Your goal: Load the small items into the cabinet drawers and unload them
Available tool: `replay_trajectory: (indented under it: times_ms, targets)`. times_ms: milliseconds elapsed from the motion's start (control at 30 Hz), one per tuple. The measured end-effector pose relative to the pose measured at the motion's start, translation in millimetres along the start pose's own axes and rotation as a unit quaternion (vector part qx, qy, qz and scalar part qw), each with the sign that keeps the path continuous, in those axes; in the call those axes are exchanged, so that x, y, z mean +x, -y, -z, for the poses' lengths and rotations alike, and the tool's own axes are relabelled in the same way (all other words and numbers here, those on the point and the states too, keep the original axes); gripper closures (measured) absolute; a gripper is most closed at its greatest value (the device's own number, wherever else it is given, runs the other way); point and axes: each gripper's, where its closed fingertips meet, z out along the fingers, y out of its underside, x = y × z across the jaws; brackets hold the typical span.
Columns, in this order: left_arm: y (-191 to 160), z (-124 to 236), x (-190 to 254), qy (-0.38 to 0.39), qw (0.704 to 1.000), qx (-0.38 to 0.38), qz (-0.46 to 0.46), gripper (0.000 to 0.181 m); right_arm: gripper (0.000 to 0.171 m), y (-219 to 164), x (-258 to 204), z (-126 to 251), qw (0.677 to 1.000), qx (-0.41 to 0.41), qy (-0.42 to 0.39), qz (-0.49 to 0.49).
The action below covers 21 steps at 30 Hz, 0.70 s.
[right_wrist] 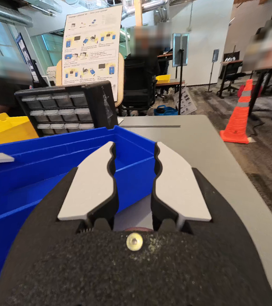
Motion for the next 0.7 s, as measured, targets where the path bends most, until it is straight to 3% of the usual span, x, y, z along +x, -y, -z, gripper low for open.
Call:
replay_trajectory:
  times_ms: [367, 567, 700]
  targets:
    - [-75, 141, -74, 0.094, 0.99, 0.066, 0.078, 0.177, 0.128, -18, -25, -7, 0.999, -0.029, 0.023, 0.024]
    - [-88, 164, -104, 0.142, 0.982, 0.084, 0.091, 0.176, 0.129, -31, -37, -13, 0.997, -0.05, 0.036, 0.036]
    - [-96, 156, -105, 0.105, 0.978, 0.101, 0.152, 0.17, 0.129, -38, -41, -15, 0.996, -0.061, 0.041, 0.044]
